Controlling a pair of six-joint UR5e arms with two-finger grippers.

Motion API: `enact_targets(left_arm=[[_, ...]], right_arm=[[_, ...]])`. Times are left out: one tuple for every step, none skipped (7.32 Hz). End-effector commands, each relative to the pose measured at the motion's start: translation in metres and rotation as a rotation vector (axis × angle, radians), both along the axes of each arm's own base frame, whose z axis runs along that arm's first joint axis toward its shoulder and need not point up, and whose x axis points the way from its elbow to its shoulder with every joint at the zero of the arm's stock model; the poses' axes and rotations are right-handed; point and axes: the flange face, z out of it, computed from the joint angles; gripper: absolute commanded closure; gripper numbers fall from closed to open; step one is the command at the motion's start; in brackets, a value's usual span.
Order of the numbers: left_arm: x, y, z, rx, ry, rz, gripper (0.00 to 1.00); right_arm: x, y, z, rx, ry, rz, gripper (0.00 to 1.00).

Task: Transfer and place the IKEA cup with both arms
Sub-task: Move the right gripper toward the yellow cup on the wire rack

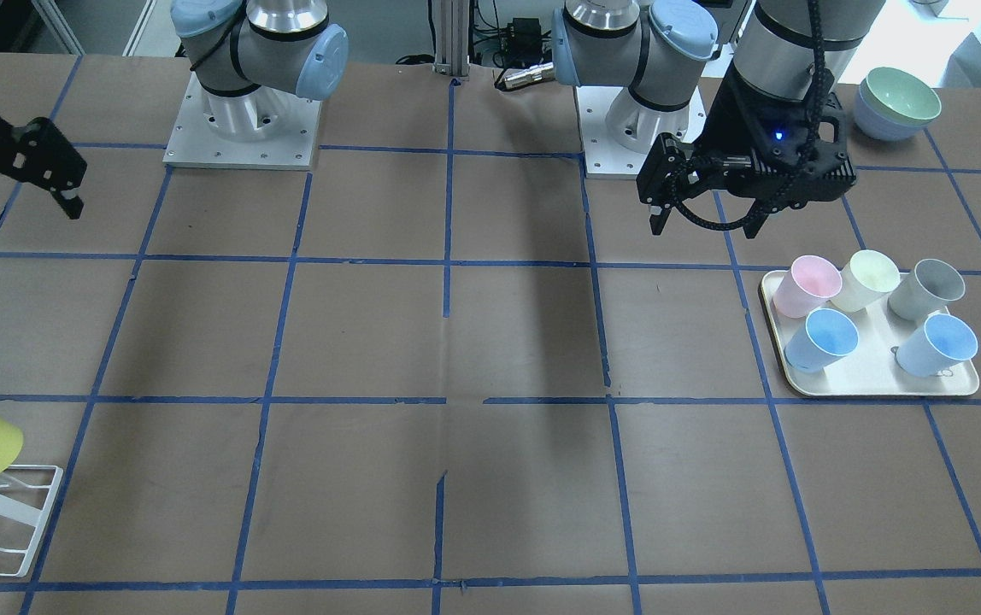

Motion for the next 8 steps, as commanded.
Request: enact_targets(left_arm=[[0.000,0.000,0.001,-0.001,-0.001,0.000,0.00],[0.001,0.000,0.001,-0.001,-0.001,0.000,0.00],[0.002,0.000,0.001,-0.001,-0.003,0.000,0.00],[0.003,-0.001,-0.001,0.002,-0.017,0.001,0.00],[0.004,-0.001,-0.001,0.002,-0.021,0.002,0.00],[0.004,-0.001,-0.001,0.002,-0.021,0.002,0.00],[0.004,-0.001,-0.001,0.002,-0.021,0.002,0.00],[0.004,-0.001,-0.001,0.003,-0.020,0.002,0.00]], right_arm=[[-0.050,-0.032,-0.044,0.021,-0.013,0.059,0.00],[-0.057,-0.043,-0.044,-0.041,0.033,0.113,0.00],[-0.060,-0.051,-0.062,-0.023,0.012,0.148,0.00],[-0.068,-0.066,-0.070,-0.066,0.052,0.210,0.00],[-0.075,-0.079,-0.090,-0.072,0.070,0.246,0.00],[-0.090,-0.083,-0.100,-0.068,0.059,0.270,0.00],[-0.109,-0.081,-0.107,-0.065,0.051,0.253,0.00],[-0.117,-0.093,-0.121,-0.086,0.068,0.267,0.00]])
